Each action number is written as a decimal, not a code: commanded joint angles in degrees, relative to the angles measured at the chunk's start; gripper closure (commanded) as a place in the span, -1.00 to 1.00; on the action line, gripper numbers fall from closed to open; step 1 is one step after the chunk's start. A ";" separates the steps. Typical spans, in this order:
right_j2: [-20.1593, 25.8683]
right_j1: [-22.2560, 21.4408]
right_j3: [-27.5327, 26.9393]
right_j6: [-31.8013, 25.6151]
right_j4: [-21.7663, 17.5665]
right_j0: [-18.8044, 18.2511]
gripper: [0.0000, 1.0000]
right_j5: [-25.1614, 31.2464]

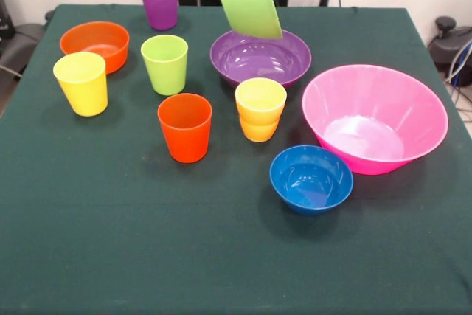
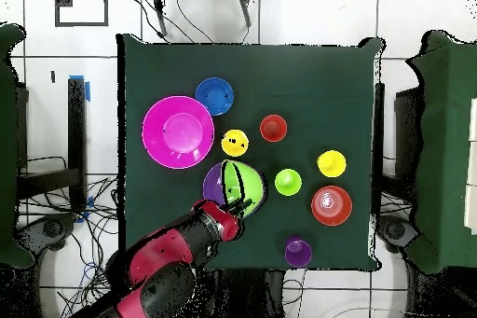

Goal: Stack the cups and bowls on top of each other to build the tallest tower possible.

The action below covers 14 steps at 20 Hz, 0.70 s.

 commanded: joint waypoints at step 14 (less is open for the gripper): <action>1.60 14.99 -3.31 15.63 16.03 4.48 1.00 -5.95</action>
